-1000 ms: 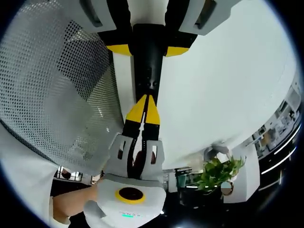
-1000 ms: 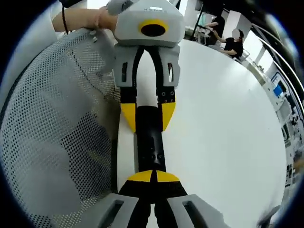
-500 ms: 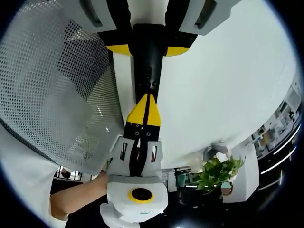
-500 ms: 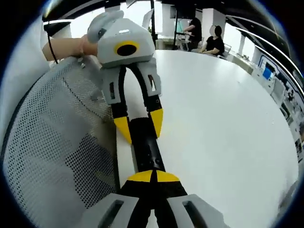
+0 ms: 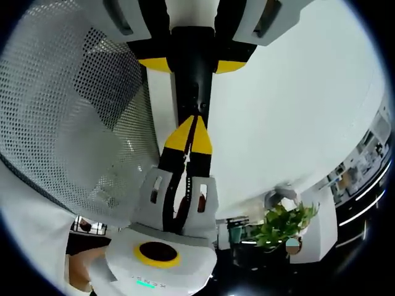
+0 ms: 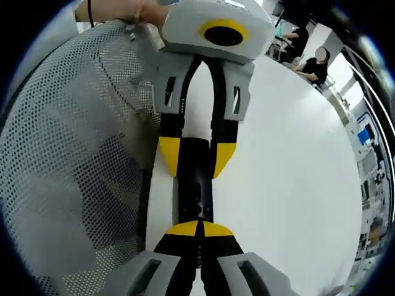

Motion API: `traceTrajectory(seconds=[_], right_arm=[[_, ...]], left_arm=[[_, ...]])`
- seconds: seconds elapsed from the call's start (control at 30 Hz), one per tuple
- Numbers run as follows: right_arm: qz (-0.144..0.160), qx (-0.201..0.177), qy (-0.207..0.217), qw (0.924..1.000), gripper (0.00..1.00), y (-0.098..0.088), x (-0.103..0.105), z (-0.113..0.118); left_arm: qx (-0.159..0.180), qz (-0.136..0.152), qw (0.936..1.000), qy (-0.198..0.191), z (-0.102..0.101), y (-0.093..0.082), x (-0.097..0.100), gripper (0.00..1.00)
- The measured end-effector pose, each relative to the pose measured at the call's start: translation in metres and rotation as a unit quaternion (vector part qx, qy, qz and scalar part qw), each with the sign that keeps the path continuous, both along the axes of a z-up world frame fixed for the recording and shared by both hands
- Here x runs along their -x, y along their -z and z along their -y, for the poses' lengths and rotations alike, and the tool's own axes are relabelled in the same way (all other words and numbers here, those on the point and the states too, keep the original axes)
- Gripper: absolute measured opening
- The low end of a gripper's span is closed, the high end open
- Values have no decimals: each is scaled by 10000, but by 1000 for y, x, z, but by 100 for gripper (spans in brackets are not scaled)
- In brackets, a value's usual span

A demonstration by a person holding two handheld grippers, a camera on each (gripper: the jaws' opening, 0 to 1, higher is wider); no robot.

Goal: Press the specified remote control buttons in sequence, fully releasing each button before pressing the next.

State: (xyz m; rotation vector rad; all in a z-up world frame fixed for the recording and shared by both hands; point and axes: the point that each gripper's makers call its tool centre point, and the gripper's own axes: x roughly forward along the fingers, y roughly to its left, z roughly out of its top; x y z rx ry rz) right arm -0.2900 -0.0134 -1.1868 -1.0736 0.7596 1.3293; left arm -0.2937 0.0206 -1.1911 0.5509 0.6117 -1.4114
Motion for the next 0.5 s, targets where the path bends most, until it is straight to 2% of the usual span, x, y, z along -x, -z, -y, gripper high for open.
traceTrajectory(seconds=[0.2, 0.3, 0.33, 0.4, 0.5], right_arm=[[-72, -275, 483, 9984, 0, -2, -2, 1], [-395, -508, 1059, 9923, 0, -3, 5, 1], [-390, -556, 1085, 9918, 0, -4, 7, 0], [-294, -564, 965, 9933, 0, -4, 10, 0], [-425, -825, 961, 9910, 0, -8, 22, -10]], left_arm=[[57, -16, 10000, -27, 0, -1, 0, 25], [85, -19, 9999, 97, -1, -1, 3, 25], [132, 19, 9995, 276, -1, -2, 7, 25], [139, -7, 9997, 218, -3, -1, 8, 25], [112, 6, 9996, 241, -2, -1, 8, 25]])
